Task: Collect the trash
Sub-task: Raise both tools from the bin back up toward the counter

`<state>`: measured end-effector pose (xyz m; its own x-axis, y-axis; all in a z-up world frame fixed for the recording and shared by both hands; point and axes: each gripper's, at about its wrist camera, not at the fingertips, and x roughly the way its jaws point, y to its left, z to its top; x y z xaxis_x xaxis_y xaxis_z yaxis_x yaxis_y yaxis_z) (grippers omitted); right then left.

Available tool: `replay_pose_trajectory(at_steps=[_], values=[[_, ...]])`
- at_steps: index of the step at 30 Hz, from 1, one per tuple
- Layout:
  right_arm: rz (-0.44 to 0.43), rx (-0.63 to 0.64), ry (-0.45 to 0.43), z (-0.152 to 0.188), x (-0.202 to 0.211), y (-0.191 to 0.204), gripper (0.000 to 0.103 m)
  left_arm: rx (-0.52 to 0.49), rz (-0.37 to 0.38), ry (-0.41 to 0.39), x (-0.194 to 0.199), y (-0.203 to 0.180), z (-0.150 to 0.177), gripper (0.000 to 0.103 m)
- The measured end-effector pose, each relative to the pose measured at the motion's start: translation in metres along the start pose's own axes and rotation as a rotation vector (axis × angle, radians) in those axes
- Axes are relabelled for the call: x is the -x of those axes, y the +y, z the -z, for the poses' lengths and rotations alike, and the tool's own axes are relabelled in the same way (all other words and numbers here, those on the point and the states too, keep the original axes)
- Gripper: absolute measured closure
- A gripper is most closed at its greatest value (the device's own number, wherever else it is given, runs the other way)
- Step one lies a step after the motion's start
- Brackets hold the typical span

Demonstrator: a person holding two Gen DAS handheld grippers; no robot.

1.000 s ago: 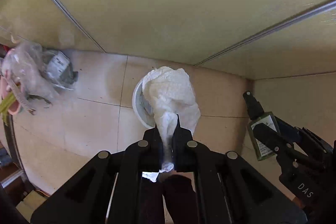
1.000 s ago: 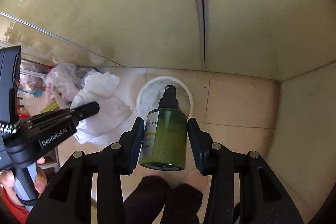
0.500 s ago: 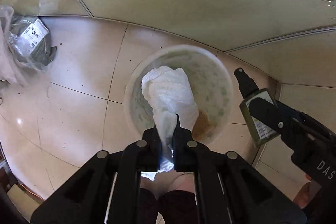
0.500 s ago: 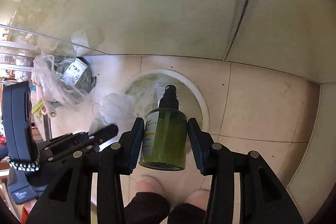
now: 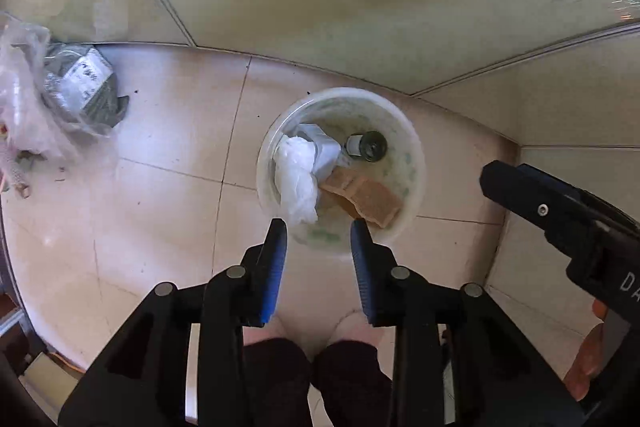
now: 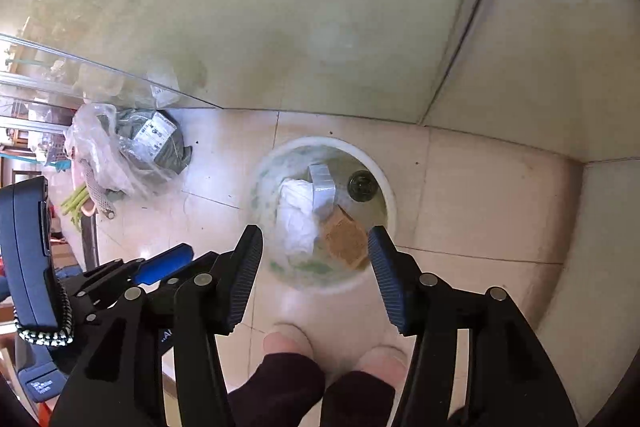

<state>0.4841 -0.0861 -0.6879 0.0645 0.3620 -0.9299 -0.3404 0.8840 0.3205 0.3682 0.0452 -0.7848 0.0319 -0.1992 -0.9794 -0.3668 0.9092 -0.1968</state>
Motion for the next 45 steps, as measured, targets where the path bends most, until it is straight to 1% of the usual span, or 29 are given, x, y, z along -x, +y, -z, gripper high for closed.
replay_pose_trajectory(at_steps=[6,11,14,19,21,23,25,28,30,32,36,38,39,42,45], values=[[0.009,-0.005,-0.024,0.012,0.086,0.023,0.052,0.012,-0.001,0.004,0.086,-0.011,0.013,0.072],[-0.013,-0.01,-0.061,0.023,0.171,0.051,0.052,0.021,0.017,-0.029,0.179,-0.025,0.03,0.072],[-0.028,0.001,-0.093,0.027,0.225,0.071,0.052,0.026,0.028,-0.061,0.242,-0.033,0.039,0.072],[-0.036,0.045,-0.179,0.035,0.316,0.097,0.052,0.019,0.031,-0.159,0.345,-0.048,0.05,0.072],[-0.033,0.063,-0.215,0.038,0.345,0.107,0.052,0.01,0.031,-0.205,0.381,-0.053,0.051,0.072],[-0.036,0.074,-0.256,0.04,0.375,0.112,0.052,0.0,0.01,-0.26,0.417,-0.057,0.051,0.072],[-0.043,0.079,-0.296,0.042,0.396,0.117,0.052,0.0,-0.021,-0.337,0.455,-0.062,0.05,0.072],[-0.041,0.081,-0.354,0.044,0.423,0.119,0.052,0.015,-0.022,-0.441,0.5,-0.064,0.049,0.071],[-0.027,0.081,-0.388,0.043,0.438,0.12,0.052,0.025,-0.014,-0.497,0.523,-0.064,0.046,0.066],[-0.018,0.075,-0.417,0.039,0.458,0.121,0.052,0.028,-0.011,-0.534,0.543,-0.062,0.041,0.065],[-0.011,0.065,-0.465,0.028,0.487,0.128,0.052,0.008,-0.01,-0.578,0.575,-0.067,0.026,0.065],[0.0,0.063,-0.484,0.016,0.496,0.133,0.052,-0.005,-0.011,-0.599,0.586,-0.068,0.016,0.062],[0.006,0.061,-0.494,0.01,0.501,0.137,0.052,-0.011,-0.012,-0.608,0.591,-0.067,0.009,0.061],[0.023,0.046,-0.516,-0.011,0.513,0.138,0.052,-0.045,-0.019,-0.617,0.602,-0.061,-0.02,0.06],[0.04,0.01,-0.525,-0.038,0.514,0.147,0.052,-0.089,-0.026,-0.601,0.606,-0.053,-0.055,0.06]])
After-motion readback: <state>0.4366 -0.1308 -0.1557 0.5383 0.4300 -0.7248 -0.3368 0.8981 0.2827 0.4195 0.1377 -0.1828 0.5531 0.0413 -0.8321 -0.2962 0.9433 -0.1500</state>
